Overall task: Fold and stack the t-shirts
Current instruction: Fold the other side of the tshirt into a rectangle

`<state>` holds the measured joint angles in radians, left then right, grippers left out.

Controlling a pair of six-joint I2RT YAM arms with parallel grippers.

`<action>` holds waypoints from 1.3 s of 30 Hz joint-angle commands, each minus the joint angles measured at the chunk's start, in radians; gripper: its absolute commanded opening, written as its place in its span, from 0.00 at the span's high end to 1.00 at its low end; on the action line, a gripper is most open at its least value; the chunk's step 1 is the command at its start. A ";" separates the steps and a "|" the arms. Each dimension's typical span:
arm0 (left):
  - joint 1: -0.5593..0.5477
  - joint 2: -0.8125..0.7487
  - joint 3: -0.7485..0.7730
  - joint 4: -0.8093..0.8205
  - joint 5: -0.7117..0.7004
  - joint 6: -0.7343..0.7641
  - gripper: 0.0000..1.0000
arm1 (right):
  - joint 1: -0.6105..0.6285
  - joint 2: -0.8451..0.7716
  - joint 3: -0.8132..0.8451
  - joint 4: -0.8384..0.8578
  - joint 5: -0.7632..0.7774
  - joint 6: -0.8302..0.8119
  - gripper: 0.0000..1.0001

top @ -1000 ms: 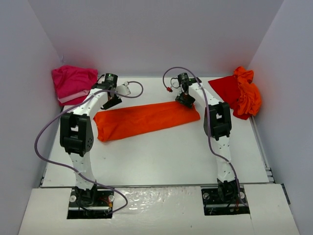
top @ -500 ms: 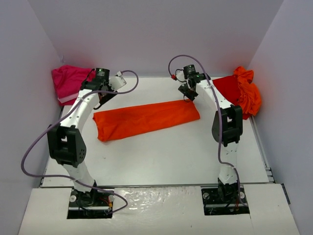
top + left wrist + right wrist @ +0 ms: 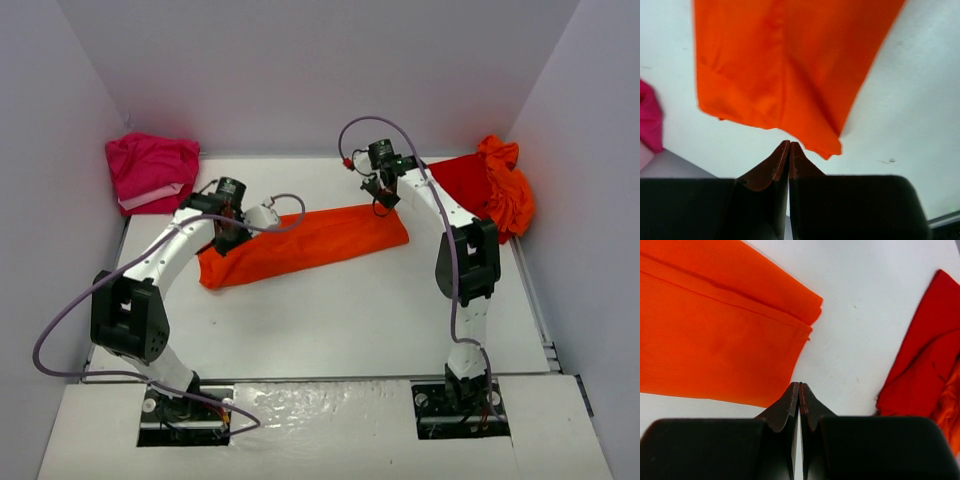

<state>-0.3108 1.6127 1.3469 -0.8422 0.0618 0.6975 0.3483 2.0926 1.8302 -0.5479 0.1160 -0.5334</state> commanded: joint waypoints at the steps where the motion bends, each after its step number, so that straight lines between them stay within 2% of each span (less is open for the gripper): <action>1: -0.036 -0.063 -0.023 -0.058 0.026 -0.013 1.00 | 0.032 0.001 -0.022 0.012 -0.032 0.039 1.00; 6: -0.012 -0.084 -0.081 -0.047 -0.031 -0.039 0.85 | 0.038 -0.006 -0.068 0.015 -0.049 0.032 1.00; 12: 0.059 -0.060 -0.118 -0.072 -0.072 -0.088 0.71 | 0.037 -0.002 -0.123 0.041 -0.070 0.032 1.00; 17: 0.076 -0.037 -0.154 -0.077 -0.054 -0.105 0.71 | 0.038 0.004 -0.134 0.054 -0.088 0.035 0.99; 28: 0.102 0.011 -0.145 -0.072 0.082 -0.110 0.70 | 0.040 -0.031 -0.198 0.082 -0.073 0.023 0.94; 39: 0.148 0.083 -0.128 -0.037 0.079 -0.111 0.70 | 0.045 -0.028 -0.186 0.083 -0.066 0.023 0.93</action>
<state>-0.1701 1.6934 1.1693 -0.8846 0.1285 0.5938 0.3870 2.1071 1.6283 -0.4745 0.0368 -0.5129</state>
